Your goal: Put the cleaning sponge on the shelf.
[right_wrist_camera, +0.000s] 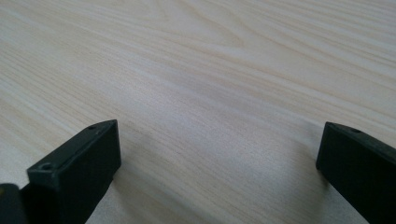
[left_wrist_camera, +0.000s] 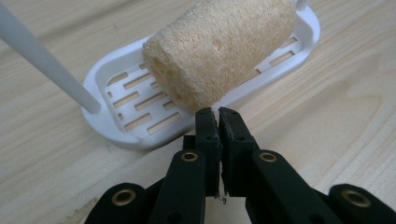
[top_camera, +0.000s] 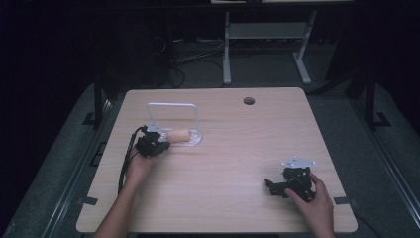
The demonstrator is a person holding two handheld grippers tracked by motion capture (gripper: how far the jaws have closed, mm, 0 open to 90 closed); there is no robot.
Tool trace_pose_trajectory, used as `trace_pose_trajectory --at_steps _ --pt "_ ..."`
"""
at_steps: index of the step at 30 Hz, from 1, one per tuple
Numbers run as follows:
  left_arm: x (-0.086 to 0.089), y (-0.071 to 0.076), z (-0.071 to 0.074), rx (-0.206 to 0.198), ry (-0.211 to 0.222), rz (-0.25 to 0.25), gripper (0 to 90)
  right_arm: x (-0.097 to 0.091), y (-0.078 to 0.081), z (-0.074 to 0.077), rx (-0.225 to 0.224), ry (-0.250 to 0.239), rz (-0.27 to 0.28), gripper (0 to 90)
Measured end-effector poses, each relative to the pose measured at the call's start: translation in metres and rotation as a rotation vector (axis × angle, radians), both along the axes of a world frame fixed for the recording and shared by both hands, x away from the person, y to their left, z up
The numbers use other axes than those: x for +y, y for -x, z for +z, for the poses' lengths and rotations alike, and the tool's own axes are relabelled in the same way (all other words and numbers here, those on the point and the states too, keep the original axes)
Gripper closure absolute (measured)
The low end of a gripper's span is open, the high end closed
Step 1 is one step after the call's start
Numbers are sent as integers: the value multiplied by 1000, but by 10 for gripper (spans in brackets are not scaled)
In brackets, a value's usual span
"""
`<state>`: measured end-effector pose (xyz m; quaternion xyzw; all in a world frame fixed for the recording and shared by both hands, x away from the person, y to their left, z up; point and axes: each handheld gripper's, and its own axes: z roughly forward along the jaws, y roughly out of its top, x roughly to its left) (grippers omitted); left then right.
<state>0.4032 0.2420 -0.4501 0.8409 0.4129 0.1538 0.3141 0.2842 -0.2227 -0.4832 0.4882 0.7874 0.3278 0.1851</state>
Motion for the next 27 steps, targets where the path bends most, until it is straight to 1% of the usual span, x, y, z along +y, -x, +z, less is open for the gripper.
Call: trace_pose_trajectory --at_steps 5,8,9,10,11,12,13,15,16,19,24,27 --pt "2 3 1 1 8 5 867 0 0 0 0 1 0 0" --pt "3 9 3 7 18 4 866 0 0 0 0 1 0 0" --pt "4 10 4 2 14 -1 862 0 0 0 -1 1 1 0" --pt "4 12 6 6 24 4 861 0 0 0 0 1 0 0" --pt "5 14 7 -2 27 4 859 0 0 0 0 1 1 0" --pt "5 16 8 -2 39 10 854 0 0 0 0 1 0 0" --pt "6 18 9 0 30 0 848 0 0 0 -1 1 1 0" --pt "6 22 11 -1 28 -4 829 0 0 0 0 1 0 0" --pt "7 24 13 2 29 -9 812 0 0 0 -1 1 1 0" --pt "8 31 16 -9 37 -10 734 0 0 0 0 1 0 0" --pt "11 44 17 -10 41 -8 551 0 0 0 0 1 1 0" --pt "13 51 18 -17 39 -13 461 0 0 0 0 1 0 0"
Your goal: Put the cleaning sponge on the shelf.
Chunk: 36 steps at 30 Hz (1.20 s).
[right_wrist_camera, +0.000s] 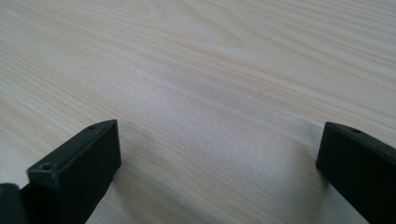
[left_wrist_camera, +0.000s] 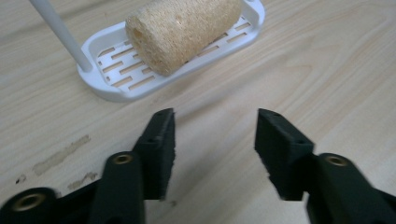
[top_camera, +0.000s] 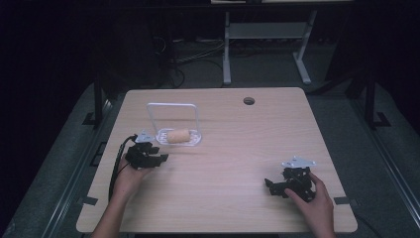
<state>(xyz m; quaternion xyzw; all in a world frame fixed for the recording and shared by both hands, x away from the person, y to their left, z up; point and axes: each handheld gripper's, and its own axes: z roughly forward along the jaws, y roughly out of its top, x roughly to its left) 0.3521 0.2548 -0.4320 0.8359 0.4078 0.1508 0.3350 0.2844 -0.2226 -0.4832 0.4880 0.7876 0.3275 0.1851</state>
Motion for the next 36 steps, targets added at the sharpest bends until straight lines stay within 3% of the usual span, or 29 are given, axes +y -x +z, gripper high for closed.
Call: trace_pose_trajectory --at_steps 10,22,36 --pt "7 26 1 -20 29 -9 284 0 0 0 0 0 0 0" --pt "15 55 -1 -49 29 -4 204 0 0 0 0 -2 0 0" --pt "22 78 -16 -35 -6 3 150 0 0 0 0 -2 0 0"
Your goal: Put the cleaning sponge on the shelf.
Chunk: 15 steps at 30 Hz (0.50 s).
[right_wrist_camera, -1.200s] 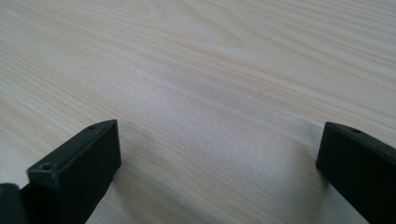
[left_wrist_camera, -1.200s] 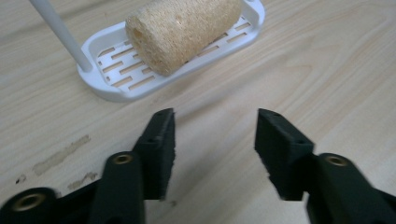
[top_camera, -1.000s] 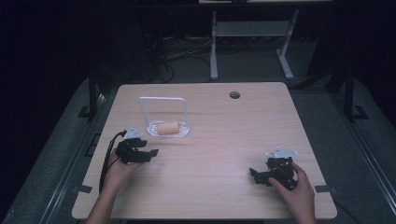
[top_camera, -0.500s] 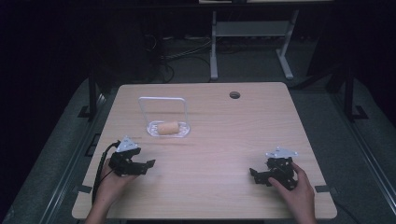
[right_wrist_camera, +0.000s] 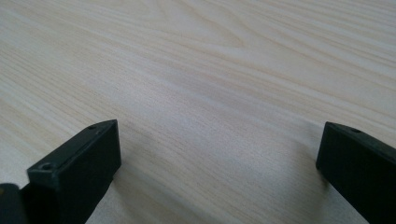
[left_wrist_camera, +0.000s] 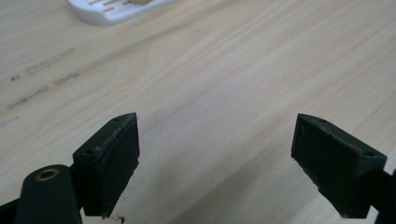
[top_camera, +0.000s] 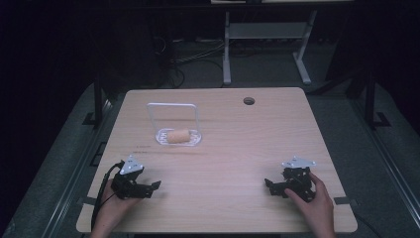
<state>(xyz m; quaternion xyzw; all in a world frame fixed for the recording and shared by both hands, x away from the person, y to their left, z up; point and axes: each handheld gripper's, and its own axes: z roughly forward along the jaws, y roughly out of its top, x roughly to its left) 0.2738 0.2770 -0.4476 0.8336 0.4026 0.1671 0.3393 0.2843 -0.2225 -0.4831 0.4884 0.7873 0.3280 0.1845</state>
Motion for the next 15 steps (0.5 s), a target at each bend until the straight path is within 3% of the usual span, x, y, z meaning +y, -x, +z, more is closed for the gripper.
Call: trace_pose_trajectory --at_steps 9,15 --pt "3 11 -16 36 -24 -16 139 0 0 0 1 2 0 0" --pt "3 11 -21 27 -27 -19 132 0 0 0 1 2 0 0"
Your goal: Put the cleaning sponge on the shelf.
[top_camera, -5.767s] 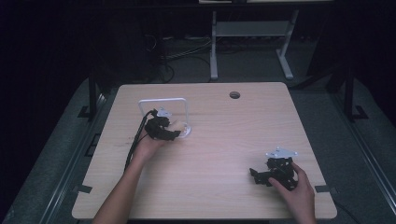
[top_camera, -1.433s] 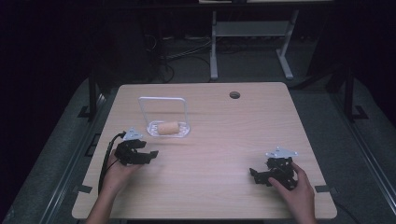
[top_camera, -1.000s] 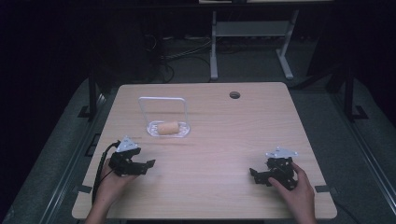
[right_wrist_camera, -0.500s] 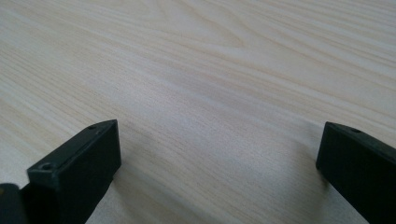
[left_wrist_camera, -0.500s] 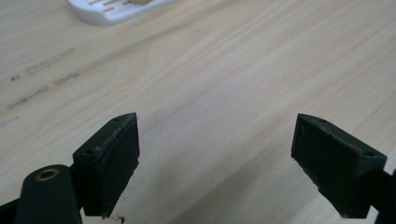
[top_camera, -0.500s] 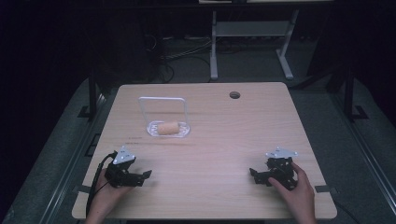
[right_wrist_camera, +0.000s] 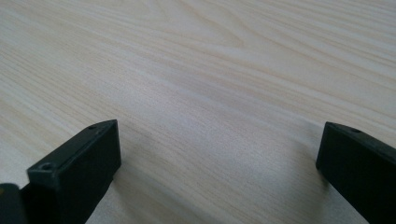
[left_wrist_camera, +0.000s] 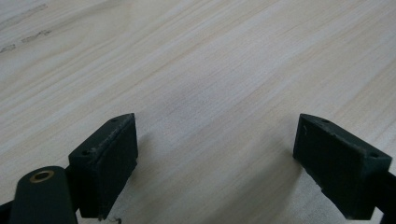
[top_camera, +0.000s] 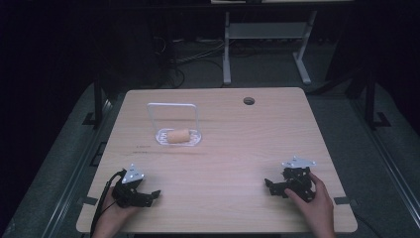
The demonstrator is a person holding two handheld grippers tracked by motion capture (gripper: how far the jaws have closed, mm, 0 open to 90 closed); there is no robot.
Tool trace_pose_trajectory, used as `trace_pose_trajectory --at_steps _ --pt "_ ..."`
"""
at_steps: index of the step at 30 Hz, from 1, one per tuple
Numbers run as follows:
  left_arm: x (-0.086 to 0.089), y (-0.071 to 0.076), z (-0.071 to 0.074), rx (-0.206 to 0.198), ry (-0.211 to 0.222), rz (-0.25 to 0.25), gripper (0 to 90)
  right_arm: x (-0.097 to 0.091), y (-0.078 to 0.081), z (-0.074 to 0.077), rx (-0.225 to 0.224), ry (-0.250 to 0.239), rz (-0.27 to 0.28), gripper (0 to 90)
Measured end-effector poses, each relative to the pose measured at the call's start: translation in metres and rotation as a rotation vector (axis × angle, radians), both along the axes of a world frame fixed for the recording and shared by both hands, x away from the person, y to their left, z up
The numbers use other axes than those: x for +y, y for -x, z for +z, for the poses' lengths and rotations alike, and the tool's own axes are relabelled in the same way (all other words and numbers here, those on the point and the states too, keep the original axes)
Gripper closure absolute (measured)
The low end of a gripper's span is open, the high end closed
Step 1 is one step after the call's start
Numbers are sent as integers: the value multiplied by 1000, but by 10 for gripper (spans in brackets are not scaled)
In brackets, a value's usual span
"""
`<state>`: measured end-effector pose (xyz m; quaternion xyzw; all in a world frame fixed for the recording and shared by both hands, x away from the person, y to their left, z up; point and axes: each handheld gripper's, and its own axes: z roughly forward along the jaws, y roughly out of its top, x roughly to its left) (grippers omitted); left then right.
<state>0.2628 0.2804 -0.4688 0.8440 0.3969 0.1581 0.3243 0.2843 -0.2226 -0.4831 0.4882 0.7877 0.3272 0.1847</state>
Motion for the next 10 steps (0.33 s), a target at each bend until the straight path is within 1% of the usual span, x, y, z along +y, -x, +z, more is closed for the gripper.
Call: trace_pose_trajectory --at_steps 7,10 --pt "4 2 -5 -47 42 -20 129 0 0 0 0 0 0 0" --pt "5 2 -6 -52 47 -24 129 0 0 0 0 0 0 0"
